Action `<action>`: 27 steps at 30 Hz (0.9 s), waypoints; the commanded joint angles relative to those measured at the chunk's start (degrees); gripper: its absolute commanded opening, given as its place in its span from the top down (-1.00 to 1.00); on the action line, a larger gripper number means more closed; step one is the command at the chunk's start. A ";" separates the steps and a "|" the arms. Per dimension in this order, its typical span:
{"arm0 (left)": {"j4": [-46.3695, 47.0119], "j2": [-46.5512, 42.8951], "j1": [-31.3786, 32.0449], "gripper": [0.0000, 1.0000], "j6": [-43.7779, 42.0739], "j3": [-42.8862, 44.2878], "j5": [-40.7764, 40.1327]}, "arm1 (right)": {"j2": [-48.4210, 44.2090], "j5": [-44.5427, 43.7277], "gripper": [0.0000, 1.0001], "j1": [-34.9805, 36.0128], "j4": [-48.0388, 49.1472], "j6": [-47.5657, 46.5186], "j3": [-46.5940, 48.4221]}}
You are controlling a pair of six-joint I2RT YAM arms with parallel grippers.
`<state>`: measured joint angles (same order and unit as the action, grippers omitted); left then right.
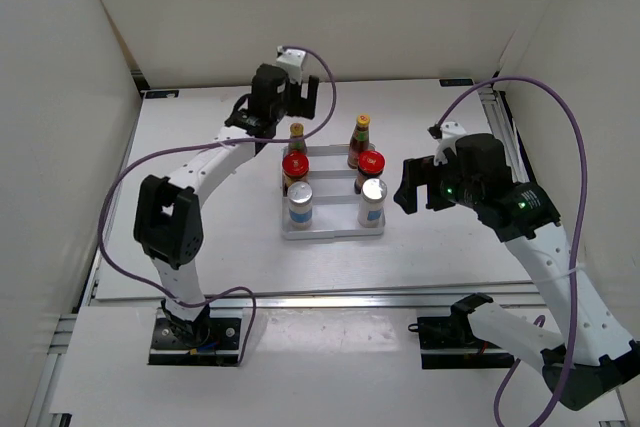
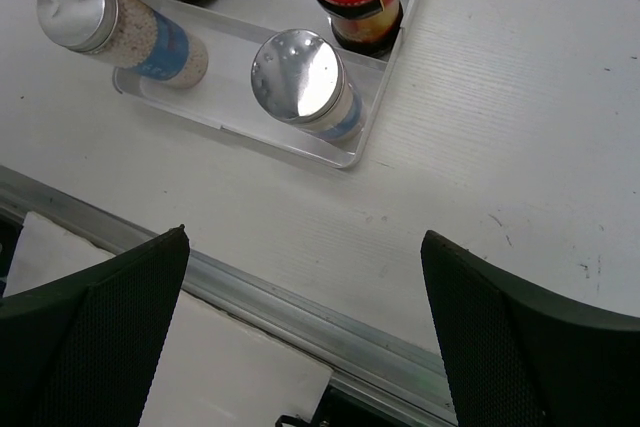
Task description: Organize the condiment bottles
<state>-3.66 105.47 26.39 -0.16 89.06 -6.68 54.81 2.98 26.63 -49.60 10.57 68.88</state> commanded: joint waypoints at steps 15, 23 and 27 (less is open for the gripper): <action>-13.59 -48.29 -0.28 -1.00 1.11 -21.70 -21.53 | -0.84 -11.06 -1.00 -0.18 -2.08 4.10 8.72; -8.63 -89.10 -0.29 -1.00 -1.33 -59.51 -24.61 | -0.14 -22.75 -1.00 -0.18 0.03 6.22 6.79; -2.94 -90.98 -0.29 -1.00 -2.12 -62.42 -31.10 | 1.79 -26.27 -1.00 -0.18 -0.58 7.27 6.79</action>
<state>-11.66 13.02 26.22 -1.08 27.53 -32.60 55.64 -17.89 26.63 -50.96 16.16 75.42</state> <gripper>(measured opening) 0.998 0.998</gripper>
